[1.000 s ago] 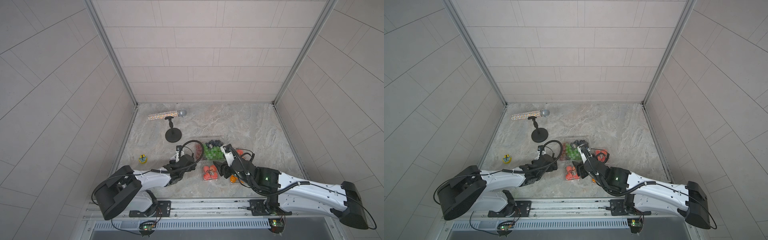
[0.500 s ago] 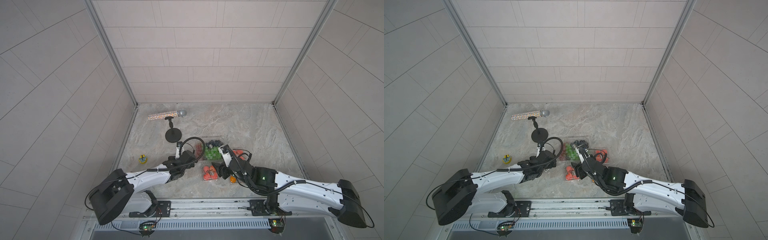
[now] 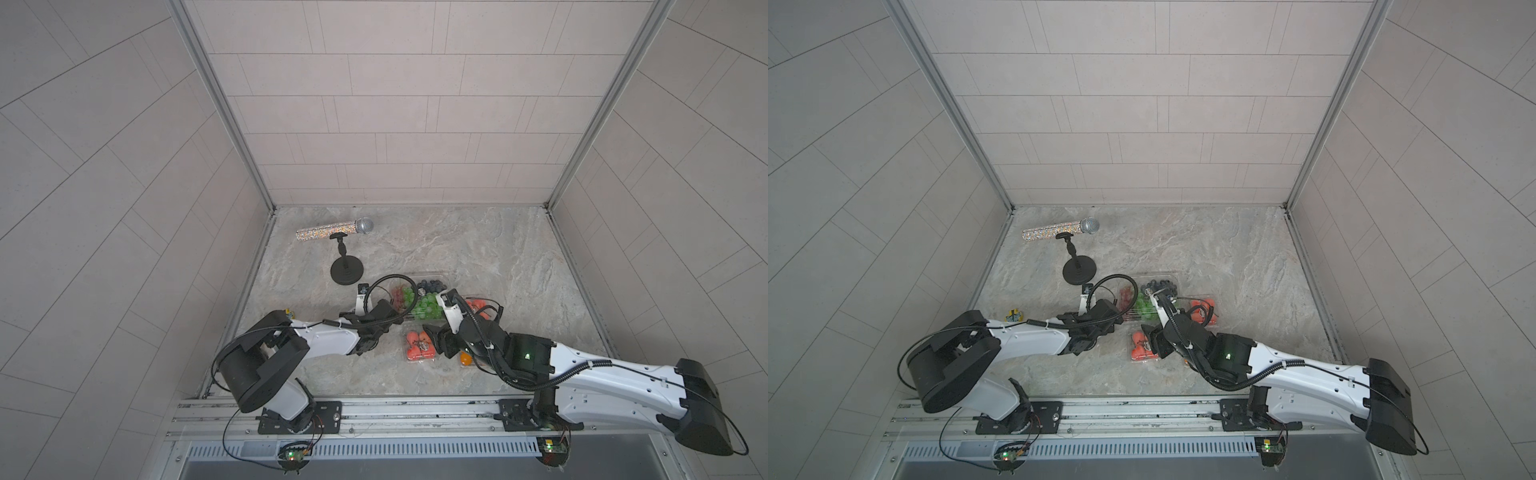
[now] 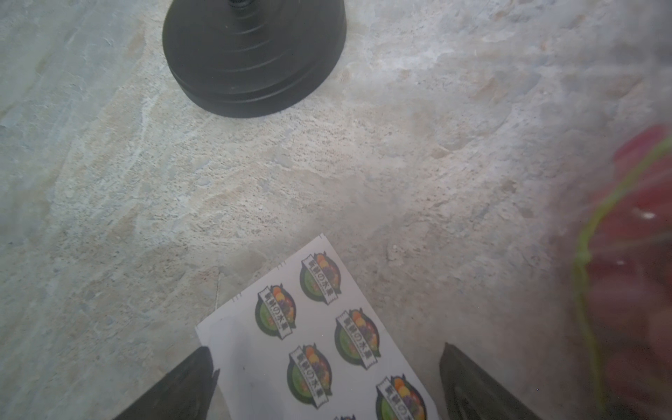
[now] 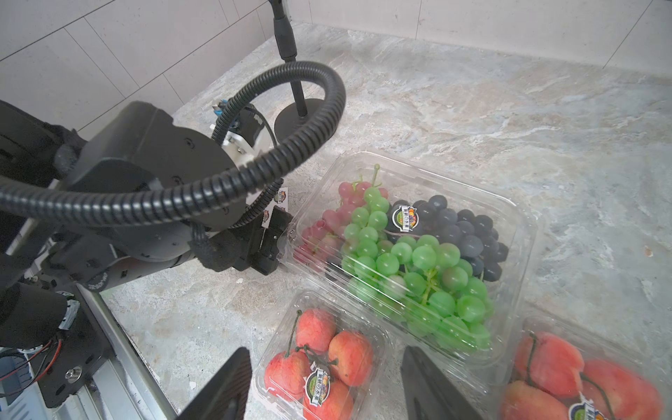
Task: Label fruit boxes
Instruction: Pick up the label sticker from the center of the board.
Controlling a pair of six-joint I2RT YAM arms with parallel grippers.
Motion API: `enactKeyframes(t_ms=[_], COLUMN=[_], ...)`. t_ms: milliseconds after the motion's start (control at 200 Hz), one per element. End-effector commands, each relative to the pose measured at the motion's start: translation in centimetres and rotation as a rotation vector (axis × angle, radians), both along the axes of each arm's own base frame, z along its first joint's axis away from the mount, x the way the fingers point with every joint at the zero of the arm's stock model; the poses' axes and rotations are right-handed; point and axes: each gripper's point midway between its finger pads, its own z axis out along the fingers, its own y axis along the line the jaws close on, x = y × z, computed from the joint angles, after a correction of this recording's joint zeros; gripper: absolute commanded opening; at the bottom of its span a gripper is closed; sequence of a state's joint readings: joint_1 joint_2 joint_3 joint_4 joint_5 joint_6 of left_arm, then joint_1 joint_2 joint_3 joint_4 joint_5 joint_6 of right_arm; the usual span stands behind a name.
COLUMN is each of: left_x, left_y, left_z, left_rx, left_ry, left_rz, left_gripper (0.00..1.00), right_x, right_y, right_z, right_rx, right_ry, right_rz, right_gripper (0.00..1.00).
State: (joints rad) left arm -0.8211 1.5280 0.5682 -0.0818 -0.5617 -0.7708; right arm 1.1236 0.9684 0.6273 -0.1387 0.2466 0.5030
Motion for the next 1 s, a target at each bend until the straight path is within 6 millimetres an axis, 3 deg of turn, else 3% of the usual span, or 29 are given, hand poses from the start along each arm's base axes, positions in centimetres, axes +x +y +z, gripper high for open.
enactKeyframes(t_ms=[0, 295, 440, 500, 580, 590, 630, 795, 906, 996], left_x=[-0.7, -4.5, -5.1, -5.1, -4.6, -4.2, -4.7, -4.4, -3.9, -3.6], left_y=[1.2, 3.8, 4.2, 3.8, 1.7, 1.0, 0.7, 1.9, 0.8, 0.5], left_z=[0.1, -0.3, -0.2, -0.1, -0.4, -0.1, -1.3, -1.2, -1.6, -2.3], left_rx=[0.035, 0.014, -0.015, -0.053, -0.213, -0.257, -0.344, -0.327, -0.482, -0.482], left_ry=[0.001, 0.050, 0.046, 0.038, 0.008, -0.002, 0.025, 0.022, 0.026, 0.061], left_rz=[0.031, 0.025, 0.017, 0.009, -0.042, -0.054, -0.069, -0.011, -0.032, -0.028], left_gripper=[1.00, 1.00, 1.00, 1.00, 1.00, 1.00, 1.00, 1.00, 1.00, 1.00], right_x=[-0.1, -0.1, -0.1, -0.1, -0.1, -0.3, -0.3, -0.4, -0.4, -0.4], right_y=[0.0, -0.2, -0.3, -0.3, -0.3, -0.6, -0.6, -0.8, -0.9, -1.1], right_z=[0.8, 0.9, 1.2, 1.4, 1.6, 0.5, 0.5, 0.5, 0.7, 0.9], right_rx=[0.020, 0.025, 0.030, 0.038, 0.044, 0.023, 0.023, 0.032, 0.038, 0.042], right_ry=[-0.016, -0.018, -0.023, -0.025, -0.028, -0.019, -0.020, -0.026, -0.034, -0.040], right_rz=[0.009, 0.009, 0.006, 0.006, 0.005, 0.005, 0.007, 0.006, 0.007, 0.003], right_gripper=[0.68, 0.68, 0.68, 0.68, 0.68, 0.68, 0.68, 0.67, 0.67, 0.67])
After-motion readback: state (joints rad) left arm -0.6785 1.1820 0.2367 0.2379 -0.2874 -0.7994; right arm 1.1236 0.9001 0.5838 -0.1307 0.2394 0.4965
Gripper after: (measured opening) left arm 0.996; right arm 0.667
